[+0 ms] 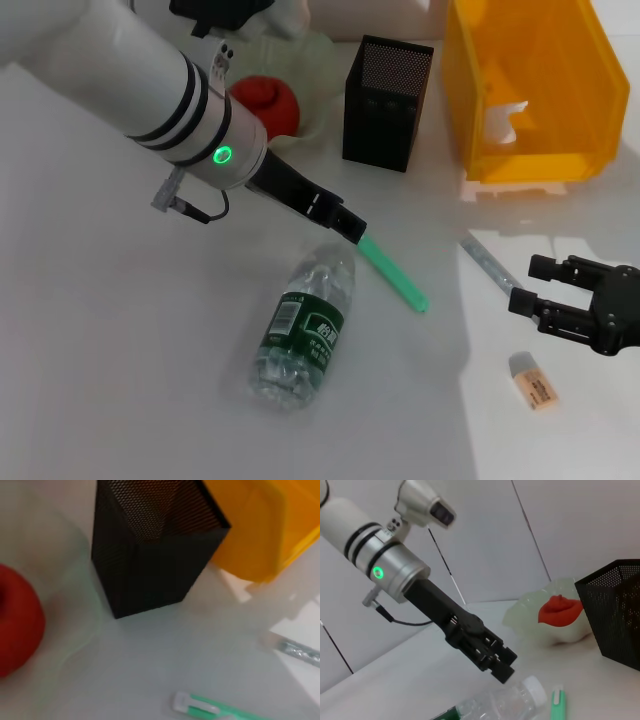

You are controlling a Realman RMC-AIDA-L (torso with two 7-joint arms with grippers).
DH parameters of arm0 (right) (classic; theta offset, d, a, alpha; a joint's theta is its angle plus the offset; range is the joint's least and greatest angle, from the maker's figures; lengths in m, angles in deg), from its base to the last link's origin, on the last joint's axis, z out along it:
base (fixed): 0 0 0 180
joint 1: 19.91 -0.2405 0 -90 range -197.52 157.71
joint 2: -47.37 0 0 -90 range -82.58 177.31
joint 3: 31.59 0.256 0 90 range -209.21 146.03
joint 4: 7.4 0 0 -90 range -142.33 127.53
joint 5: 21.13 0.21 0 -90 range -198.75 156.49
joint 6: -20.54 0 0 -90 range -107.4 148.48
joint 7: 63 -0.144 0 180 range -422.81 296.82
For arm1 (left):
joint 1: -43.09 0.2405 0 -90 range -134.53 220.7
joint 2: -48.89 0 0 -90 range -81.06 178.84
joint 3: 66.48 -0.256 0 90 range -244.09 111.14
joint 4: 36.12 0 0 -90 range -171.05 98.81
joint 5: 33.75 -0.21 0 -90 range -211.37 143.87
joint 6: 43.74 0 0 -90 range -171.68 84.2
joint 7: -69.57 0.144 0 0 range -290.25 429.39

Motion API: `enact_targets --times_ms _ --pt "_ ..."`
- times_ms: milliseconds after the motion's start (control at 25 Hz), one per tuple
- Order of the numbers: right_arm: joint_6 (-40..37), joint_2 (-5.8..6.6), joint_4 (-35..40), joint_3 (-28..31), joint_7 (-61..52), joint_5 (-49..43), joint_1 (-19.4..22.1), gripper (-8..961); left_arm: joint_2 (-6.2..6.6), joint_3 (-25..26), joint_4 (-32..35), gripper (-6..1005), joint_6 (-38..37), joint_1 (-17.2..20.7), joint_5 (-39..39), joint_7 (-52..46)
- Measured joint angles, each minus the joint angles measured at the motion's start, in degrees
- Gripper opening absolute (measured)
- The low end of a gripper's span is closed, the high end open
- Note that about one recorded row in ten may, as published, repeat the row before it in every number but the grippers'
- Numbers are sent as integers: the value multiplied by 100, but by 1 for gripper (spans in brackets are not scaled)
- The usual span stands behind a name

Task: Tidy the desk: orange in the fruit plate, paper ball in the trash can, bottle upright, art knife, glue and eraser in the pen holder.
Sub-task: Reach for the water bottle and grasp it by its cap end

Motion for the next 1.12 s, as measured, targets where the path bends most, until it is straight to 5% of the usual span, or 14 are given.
enact_targets --times_ms 440,1120 --pt "44 -13 -307 17 -4 -72 -267 682 0 -391 -819 753 1204 16 539 -58" --pt "213 -12 -474 11 -1 -72 -353 683 0 -983 -1121 714 1667 62 638 -62"
